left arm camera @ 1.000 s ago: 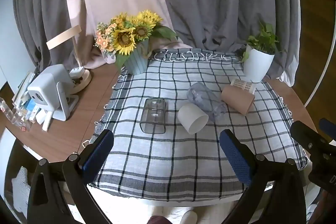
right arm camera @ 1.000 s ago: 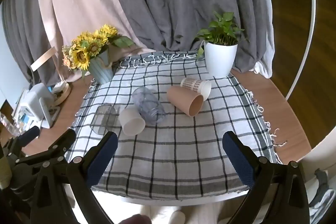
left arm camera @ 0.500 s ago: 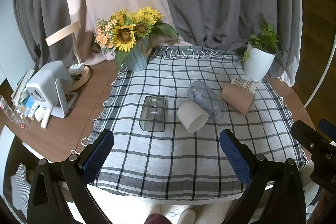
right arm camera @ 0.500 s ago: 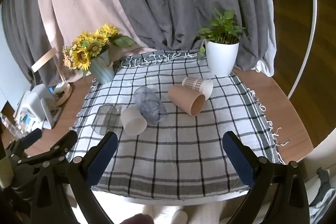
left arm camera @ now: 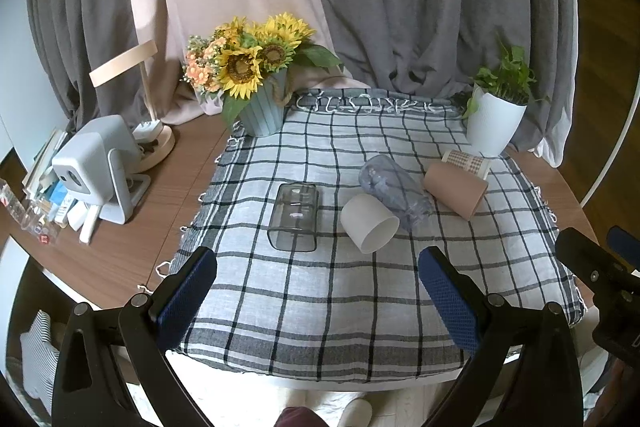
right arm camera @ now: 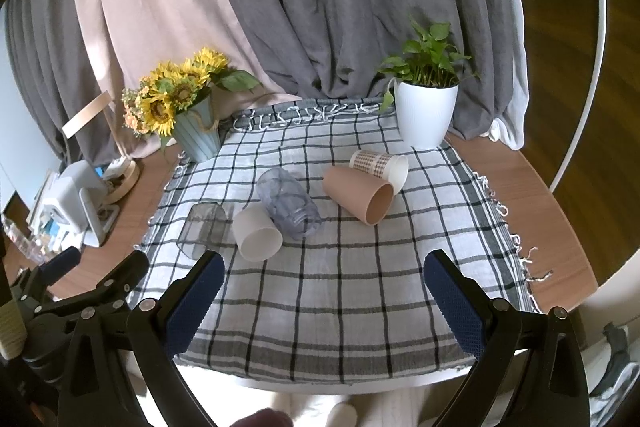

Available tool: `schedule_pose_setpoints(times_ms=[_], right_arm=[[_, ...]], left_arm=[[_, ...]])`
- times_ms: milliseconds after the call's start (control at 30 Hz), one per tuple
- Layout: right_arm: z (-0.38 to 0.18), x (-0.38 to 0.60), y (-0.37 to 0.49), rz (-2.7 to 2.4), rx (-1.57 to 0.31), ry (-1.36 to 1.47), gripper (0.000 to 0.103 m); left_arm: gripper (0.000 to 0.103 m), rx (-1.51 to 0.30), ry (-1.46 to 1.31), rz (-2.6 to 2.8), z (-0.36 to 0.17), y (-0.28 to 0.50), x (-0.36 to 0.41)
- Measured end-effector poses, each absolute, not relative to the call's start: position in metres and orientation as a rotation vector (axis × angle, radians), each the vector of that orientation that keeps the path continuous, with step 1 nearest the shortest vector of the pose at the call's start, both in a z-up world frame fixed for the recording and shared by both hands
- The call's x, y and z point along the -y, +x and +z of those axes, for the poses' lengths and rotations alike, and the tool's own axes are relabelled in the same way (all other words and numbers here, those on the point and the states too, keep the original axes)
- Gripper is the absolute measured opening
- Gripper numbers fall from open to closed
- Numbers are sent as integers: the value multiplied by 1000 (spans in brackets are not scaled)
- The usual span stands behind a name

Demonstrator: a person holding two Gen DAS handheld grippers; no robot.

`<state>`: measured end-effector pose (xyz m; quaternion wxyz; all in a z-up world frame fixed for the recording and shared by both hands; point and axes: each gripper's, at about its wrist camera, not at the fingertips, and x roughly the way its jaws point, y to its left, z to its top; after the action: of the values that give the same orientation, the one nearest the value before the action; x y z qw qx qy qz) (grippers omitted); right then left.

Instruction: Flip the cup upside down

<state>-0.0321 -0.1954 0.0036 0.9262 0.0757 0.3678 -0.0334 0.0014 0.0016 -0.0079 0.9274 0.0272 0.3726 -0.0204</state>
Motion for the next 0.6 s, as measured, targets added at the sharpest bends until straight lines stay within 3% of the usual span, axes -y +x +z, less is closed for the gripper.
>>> schedule_pose_setpoints(times_ms=[600], right_arm=[[3,196,-31,-70,-758,155,100]], left_arm=[[103,-766,59,-45,-7,3,3]])
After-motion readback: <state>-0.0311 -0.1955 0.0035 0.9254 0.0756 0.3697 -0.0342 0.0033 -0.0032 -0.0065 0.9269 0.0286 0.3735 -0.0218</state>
